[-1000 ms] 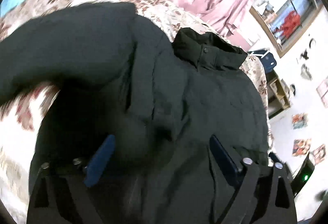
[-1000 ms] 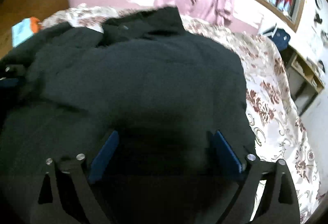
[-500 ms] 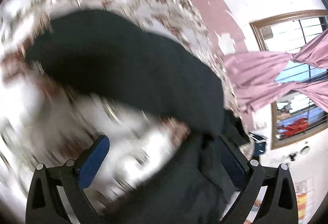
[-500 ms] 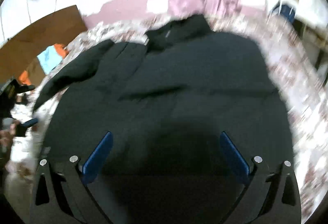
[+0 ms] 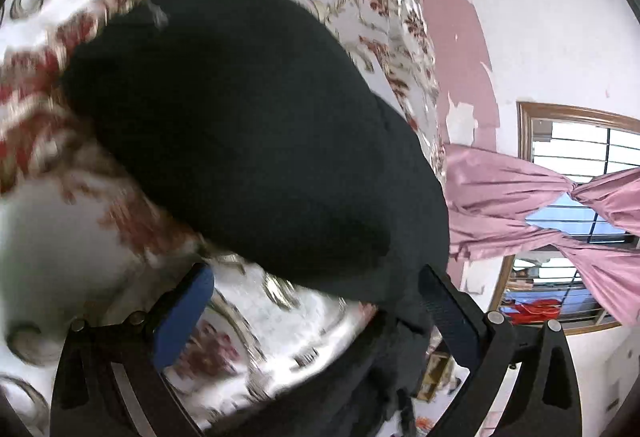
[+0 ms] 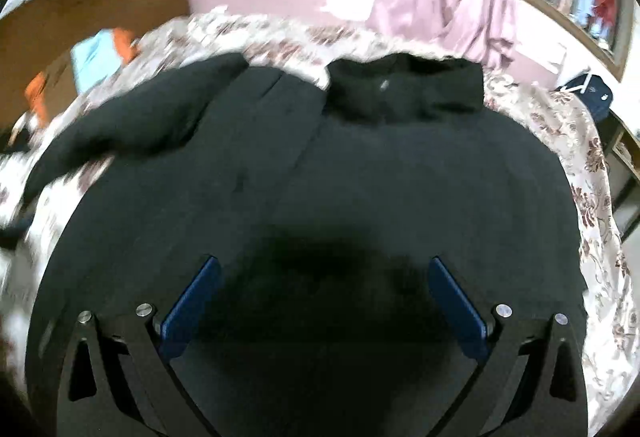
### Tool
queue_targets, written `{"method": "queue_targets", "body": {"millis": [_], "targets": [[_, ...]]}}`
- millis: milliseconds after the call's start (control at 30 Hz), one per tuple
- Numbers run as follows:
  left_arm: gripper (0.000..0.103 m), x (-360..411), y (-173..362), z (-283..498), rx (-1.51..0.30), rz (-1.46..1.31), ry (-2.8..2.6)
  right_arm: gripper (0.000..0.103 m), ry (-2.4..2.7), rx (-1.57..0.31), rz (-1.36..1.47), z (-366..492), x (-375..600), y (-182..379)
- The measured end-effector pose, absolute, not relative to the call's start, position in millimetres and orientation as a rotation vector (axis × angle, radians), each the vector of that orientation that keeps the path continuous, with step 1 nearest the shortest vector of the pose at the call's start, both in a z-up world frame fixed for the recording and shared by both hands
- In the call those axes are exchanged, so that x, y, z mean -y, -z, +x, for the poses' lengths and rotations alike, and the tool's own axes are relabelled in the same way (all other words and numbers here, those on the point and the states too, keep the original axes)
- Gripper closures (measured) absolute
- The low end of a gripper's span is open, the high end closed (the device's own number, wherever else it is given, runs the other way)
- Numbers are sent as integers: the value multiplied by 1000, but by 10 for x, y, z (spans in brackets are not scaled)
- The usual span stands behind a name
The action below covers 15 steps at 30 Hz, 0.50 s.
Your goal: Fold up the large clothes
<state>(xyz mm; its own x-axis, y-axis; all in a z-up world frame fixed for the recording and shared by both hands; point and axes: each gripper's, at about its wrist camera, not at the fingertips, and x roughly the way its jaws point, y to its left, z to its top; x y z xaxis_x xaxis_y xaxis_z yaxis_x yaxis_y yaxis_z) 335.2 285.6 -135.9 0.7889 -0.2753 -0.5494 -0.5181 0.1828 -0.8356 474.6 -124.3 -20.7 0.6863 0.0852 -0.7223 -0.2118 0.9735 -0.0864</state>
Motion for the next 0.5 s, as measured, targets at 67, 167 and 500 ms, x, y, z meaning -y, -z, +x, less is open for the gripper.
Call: {"method": "queue_targets", "body": {"millis": [67, 167, 500], "targets": [[2, -2935, 1342, 3335, -652, -1385, -202, 2, -138, -820, -95, 5010, 1216, 252], [14, -3034, 1338, 3300, -585, -1409, -214, 2, -133, -833, 8, 5306, 1190, 356], [94, -3178, 862, 3374, -542, -1015, -321, 1, 3, -859, -283, 5473, 622, 1044]]}}
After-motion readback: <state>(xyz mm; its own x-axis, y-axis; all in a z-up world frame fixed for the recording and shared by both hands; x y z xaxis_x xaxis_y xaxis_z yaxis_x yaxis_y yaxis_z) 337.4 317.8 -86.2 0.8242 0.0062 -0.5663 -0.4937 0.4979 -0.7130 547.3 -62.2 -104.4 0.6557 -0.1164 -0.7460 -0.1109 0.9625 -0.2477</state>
